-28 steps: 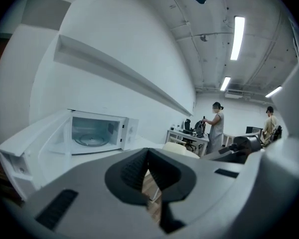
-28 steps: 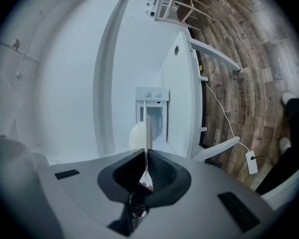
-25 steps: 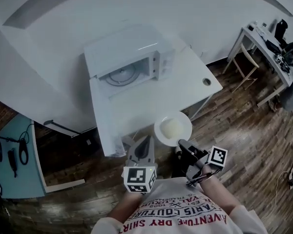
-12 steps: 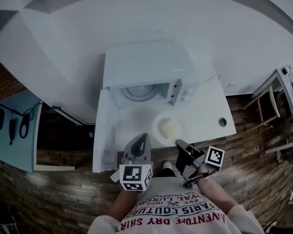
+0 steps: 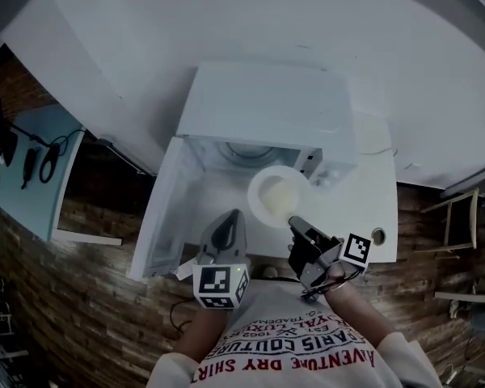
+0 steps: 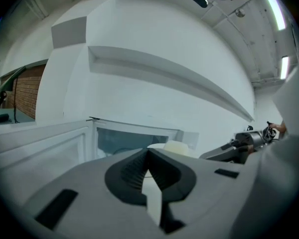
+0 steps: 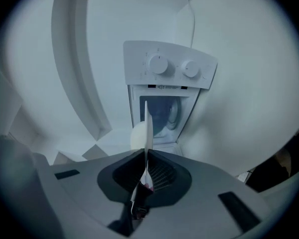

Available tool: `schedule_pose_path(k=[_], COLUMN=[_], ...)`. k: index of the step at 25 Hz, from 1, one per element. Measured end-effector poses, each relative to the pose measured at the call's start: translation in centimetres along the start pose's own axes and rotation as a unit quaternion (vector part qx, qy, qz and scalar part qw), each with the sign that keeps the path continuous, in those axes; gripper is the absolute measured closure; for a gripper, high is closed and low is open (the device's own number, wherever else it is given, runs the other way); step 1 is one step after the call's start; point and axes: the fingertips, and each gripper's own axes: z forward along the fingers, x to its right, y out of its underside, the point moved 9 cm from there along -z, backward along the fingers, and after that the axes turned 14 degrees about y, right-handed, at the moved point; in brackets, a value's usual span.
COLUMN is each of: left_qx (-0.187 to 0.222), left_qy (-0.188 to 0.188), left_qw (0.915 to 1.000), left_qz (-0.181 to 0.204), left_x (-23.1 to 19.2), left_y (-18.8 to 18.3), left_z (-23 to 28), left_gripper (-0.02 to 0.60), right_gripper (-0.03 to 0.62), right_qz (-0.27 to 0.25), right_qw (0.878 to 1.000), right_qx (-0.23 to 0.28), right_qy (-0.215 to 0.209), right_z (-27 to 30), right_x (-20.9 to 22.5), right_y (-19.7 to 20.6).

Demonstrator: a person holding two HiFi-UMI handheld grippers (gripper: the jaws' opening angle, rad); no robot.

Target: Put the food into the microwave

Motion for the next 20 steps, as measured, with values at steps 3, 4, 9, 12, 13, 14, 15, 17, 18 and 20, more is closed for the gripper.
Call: schedule_pose_path(k=[3, 4, 9, 12, 13, 14, 15, 17, 18, 20], left_qx=[-0.01, -0.012, -0.021, -0.033, -0.036, -0.038, -0.04, -0.043, -0.045, -0.048], left_qy=[-0.022, -0.025, -0.028, -0.019, -0.016, -0.013, -0.01, -0.007, -0.005, -0.001], left_qw=[0.9997, 0.9996, 0.9991, 0.9988, 0.9988, 0.9988, 0.9988, 0.9988, 0.9988, 0.9986], left_qz=[-0.004, -0.007, -0.024, -0.031, -0.03, -0.028, -0.026, -0.021, -0.021, -0.021], left_x=[-0.9, -1.2, -3.1, -4.5, -5.0, -5.5, -6.0, -7.1, -7.5, -8.3], left_y=[0.2, 0.2, 0.8, 1.3, 1.3, 1.3, 1.3, 1.5, 1.6, 1.8], left_z=[0.4, 0.7, 2.0, 3.1, 3.5, 3.9, 4.3, 5.1, 5.5, 6.1], left_gripper=[0.578, 0.578, 0.578, 0.578, 0.578, 0.578, 0.578, 0.578, 0.578, 0.578], right_gripper=[0.571, 0.571, 0.571, 0.571, 0.571, 0.571, 0.571, 0.571, 0.571, 0.571], right_qz=[0.001, 0.0, 0.0, 0.002, 0.003, 0.005, 0.005, 0.003, 0.002, -0.001], right_qw=[1.0, 1.0, 1.0, 1.0, 1.0, 1.0, 1.0, 1.0, 1.0, 0.999], right_qx=[-0.016, -0.018, -0.011, 0.001, 0.006, 0.011, 0.016, 0.023, 0.026, 0.032], right_qy=[0.003, 0.004, 0.001, -0.007, -0.009, -0.009, -0.008, -0.001, 0.002, 0.0], right_z=[1.2, 1.6, 4.1, 5.8, 6.4, 7.1, 7.8, 9.1, 9.8, 11.2], right_x=[0.3, 0.3, 0.8, 1.1, 1.2, 1.2, 1.2, 1.3, 1.4, 1.6], right_y=[-0.6, -0.9, -1.6, -1.8, -1.9, -2.0, -2.1, -2.6, -2.8, -3.3])
